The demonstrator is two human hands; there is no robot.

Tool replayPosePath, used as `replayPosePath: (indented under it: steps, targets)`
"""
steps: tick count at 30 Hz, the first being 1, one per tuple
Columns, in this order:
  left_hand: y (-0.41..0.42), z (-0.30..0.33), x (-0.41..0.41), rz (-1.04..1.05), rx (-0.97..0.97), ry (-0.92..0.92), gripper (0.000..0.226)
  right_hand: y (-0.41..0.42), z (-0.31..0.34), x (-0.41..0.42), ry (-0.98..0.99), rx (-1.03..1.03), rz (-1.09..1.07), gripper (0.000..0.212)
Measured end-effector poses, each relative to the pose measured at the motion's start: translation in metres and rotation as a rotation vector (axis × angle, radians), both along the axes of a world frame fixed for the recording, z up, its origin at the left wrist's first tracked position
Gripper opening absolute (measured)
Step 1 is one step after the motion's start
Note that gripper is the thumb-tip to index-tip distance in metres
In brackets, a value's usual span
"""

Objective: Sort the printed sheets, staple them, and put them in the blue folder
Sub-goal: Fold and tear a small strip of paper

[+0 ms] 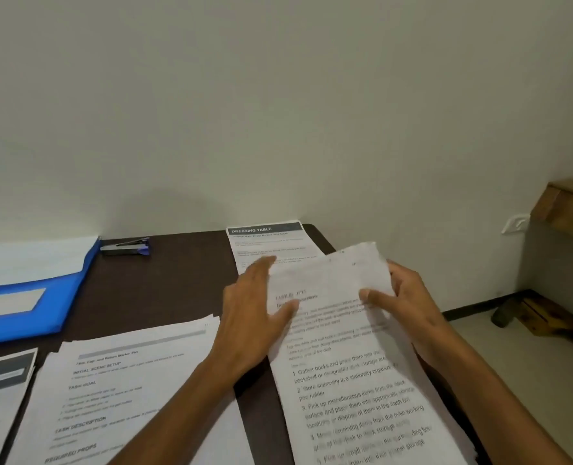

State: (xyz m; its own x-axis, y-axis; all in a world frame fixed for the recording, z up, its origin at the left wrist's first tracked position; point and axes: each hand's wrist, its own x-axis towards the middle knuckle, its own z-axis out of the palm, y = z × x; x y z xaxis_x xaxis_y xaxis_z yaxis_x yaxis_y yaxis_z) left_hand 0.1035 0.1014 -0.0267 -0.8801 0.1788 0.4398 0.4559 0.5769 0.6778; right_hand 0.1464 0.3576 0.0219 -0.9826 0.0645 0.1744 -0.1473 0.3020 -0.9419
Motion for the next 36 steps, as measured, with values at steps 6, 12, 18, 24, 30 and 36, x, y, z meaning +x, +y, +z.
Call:
replayPosePath:
  steps: [6, 12, 18, 24, 30, 36]
  targets:
    - [0.0, 0.084, 0.028, -0.241, 0.578, -0.201, 0.086, -0.006, 0.088, 0.039, 0.411, -0.132, -0.127, 0.028]
    - [0.022, 0.094, 0.063, -0.3, 0.772, -0.378, 0.024, -0.016, 0.084, 0.051, 0.487, -0.228, -0.149, 0.024]
    - [0.025, 0.068, 0.072, -0.241, 0.677, -0.38, 0.022, -0.019, -0.002, 0.051, 0.32, -0.165, -0.344, 0.021]
    - [0.032, 0.063, 0.081, -0.216, 0.668, -0.374, 0.019, -0.022, -0.011, 0.052, 0.338, -0.169, -0.371, 0.018]
    - [0.035, 0.058, 0.085, -0.224, 0.683, -0.452, 0.019, -0.019, -0.007, 0.052, 0.255, -0.016, -0.374, 0.009]
    - [0.023, 0.062, 0.095, -0.295, 0.698, -0.741, 0.022, 0.009, 0.011, 0.068, 0.043, 0.25, -0.398, 0.006]
